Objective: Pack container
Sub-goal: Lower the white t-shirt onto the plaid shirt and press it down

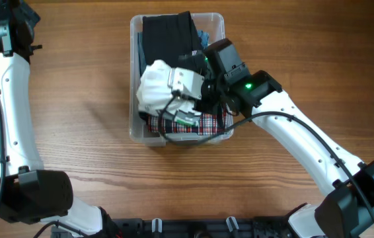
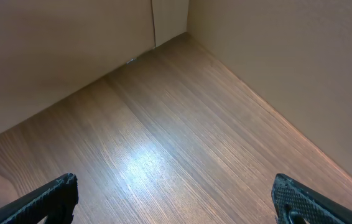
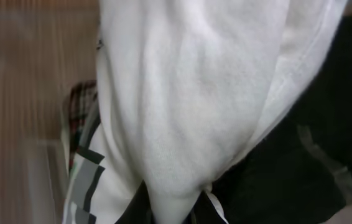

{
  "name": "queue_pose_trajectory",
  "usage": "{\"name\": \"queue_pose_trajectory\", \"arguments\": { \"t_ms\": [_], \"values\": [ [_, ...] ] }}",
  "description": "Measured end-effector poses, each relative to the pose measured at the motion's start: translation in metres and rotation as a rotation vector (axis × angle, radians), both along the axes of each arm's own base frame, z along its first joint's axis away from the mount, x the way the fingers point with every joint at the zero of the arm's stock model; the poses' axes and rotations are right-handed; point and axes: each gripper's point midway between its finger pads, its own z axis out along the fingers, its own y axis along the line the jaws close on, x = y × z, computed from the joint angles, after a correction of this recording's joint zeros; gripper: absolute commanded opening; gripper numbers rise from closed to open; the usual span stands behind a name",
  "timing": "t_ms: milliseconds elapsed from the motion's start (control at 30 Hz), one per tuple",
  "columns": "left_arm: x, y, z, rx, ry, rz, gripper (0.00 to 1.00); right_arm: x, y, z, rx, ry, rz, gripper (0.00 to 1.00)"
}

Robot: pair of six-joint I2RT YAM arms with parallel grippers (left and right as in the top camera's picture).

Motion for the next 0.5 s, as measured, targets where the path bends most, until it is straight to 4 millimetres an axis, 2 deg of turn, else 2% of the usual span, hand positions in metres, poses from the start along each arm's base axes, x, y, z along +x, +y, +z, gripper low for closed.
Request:
{"name": "queue_pose_trajectory", "arguments": {
  "t_ms": [267,500],
  "values": [
    [0.0,0.0,0.0,0.0,0.0,0.0,1.0,0.008,0.005,0.007,0.208,0.297,-0.419,0.04],
    [0.0,0.0,0.0,0.0,0.0,0.0,1.0,-0.003,0.016,0.011,0.375,0.64,-0.696,0.04]
  ]
}}
